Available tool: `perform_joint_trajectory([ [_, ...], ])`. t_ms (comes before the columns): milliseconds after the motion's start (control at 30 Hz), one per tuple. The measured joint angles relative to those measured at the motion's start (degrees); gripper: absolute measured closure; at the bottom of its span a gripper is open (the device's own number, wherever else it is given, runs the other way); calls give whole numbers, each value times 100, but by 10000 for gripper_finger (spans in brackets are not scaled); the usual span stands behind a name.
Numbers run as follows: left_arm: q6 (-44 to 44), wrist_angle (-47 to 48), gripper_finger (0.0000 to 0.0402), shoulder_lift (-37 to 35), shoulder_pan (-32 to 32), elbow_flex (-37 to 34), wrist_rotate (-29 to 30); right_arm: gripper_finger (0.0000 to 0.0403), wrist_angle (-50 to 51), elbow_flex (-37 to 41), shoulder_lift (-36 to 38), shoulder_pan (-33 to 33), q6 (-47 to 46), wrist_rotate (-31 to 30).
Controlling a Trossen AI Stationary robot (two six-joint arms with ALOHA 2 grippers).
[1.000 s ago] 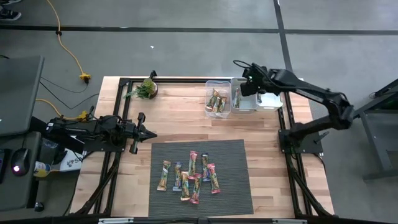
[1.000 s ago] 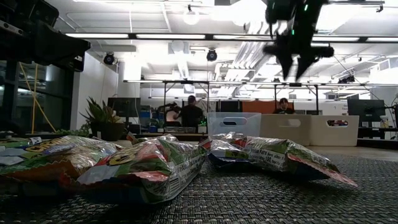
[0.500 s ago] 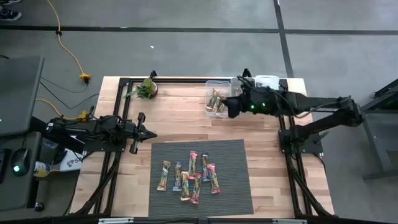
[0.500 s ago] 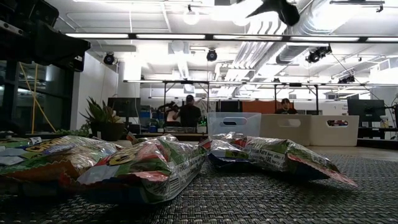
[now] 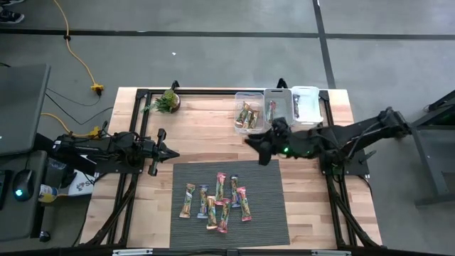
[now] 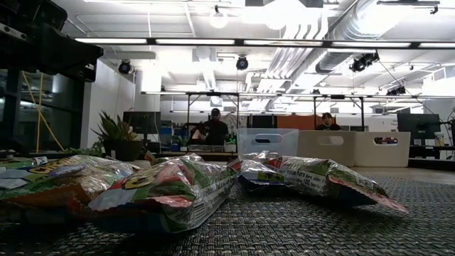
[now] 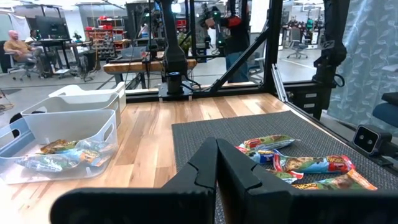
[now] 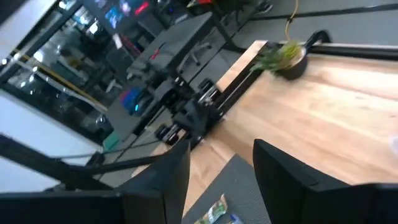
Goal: Pick and place Granola Bars by type
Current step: Put the blue granola bar into the white bin
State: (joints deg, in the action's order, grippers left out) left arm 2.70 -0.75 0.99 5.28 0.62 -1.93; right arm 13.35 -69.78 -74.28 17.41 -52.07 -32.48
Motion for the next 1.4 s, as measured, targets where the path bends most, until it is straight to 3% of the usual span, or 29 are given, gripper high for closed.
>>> perform_joint_trajectory([
  [200, 0, 0, 401, -1, 0, 0, -2, 244, 434, -1206, -1173, 204, 106, 44],
  [467, 0, 0, 401, -2, 0, 0, -2, 244, 3005, -3626, -2820, 199, -736, 141],
  [667, 0, 0, 401, -1, 0, 0, -1, 244, 4138, -4827, -3690, 198, -1207, 307],
  [1100, 0, 0, 401, -2, 0, 0, 0, 244, 5315, -5005, -4468, 151, -3238, 1241],
  [1400, 0, 0, 401, -1, 0, 1, 0, 244, 5082, -5005, -5109, 177, -4059, 1810],
])
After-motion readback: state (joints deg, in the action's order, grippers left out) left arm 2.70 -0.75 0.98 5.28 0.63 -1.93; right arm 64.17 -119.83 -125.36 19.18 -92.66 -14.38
